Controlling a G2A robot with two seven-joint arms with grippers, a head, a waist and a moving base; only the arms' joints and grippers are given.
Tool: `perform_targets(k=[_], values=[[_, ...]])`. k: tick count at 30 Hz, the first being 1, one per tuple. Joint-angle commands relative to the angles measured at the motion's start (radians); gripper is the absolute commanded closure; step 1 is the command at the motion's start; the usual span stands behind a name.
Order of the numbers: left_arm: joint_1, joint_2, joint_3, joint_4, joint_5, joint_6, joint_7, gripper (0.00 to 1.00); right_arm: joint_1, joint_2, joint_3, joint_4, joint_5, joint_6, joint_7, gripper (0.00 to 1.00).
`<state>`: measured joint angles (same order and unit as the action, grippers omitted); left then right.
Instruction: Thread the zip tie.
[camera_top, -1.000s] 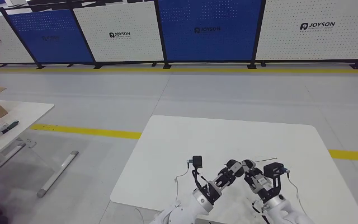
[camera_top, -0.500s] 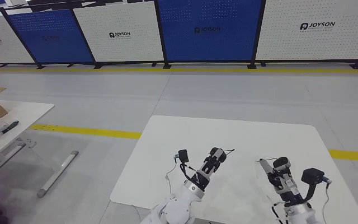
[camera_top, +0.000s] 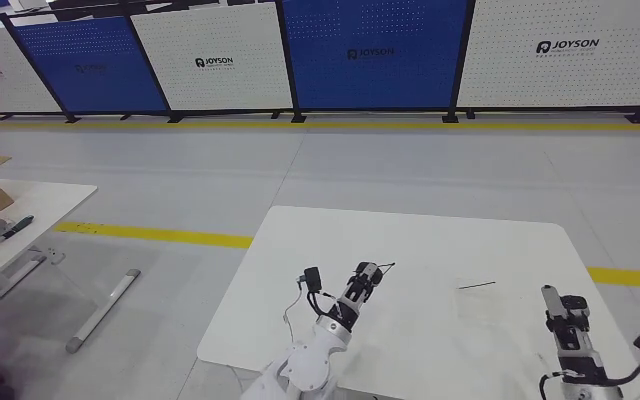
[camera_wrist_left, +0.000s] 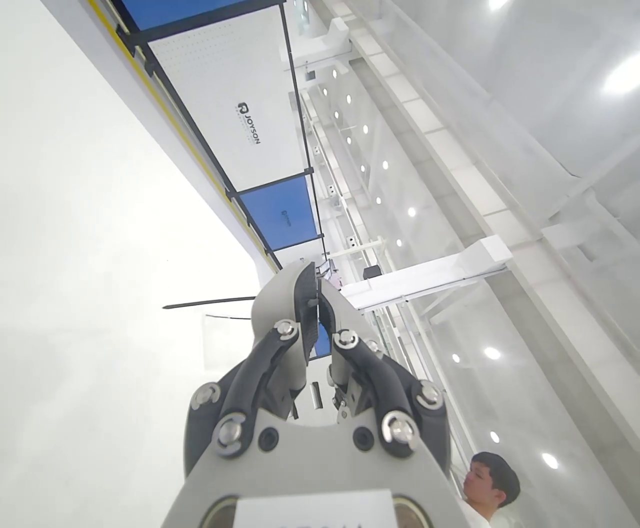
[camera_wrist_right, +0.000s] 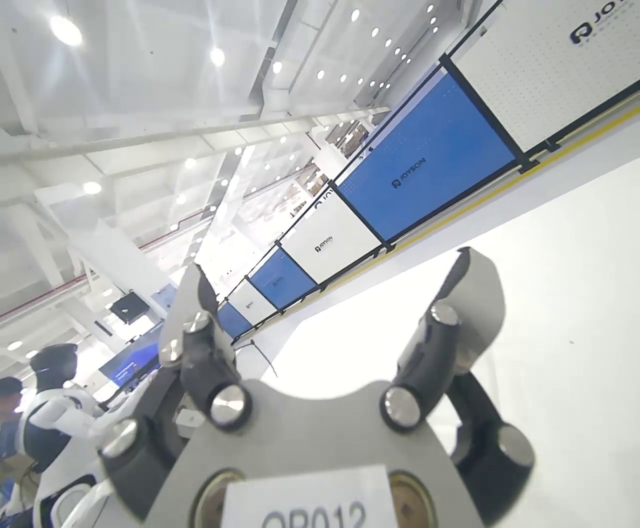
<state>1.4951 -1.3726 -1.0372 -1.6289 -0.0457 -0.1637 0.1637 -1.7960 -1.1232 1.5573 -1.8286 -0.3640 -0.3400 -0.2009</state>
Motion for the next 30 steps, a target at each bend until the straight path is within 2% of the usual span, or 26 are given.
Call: perform_targets(k=[1,21,25,30], values=[[0.000,0.000,0.001,0.000,0.000,0.000,-0.001,1.00,0.000,0.000,0.000,0.000,-0.002,0.000,0.000,0.00],[0.000,0.000,0.000,0.000,0.001,0.001,-0.002,1.00,0.000,0.000,0.000,0.000,-0.002,0.000,0.000,0.00],[-0.011,0.000,0.006,0.007,0.078,0.039,0.025,1.00,0.000,0.000,0.000,0.000,-0.002,0.000,0.000,0.00],[-0.034,-0.005,0.030,0.028,0.179,0.132,0.079,1.00,0.000,0.000,0.000,0.000,-0.002,0.000,0.000,0.00]])
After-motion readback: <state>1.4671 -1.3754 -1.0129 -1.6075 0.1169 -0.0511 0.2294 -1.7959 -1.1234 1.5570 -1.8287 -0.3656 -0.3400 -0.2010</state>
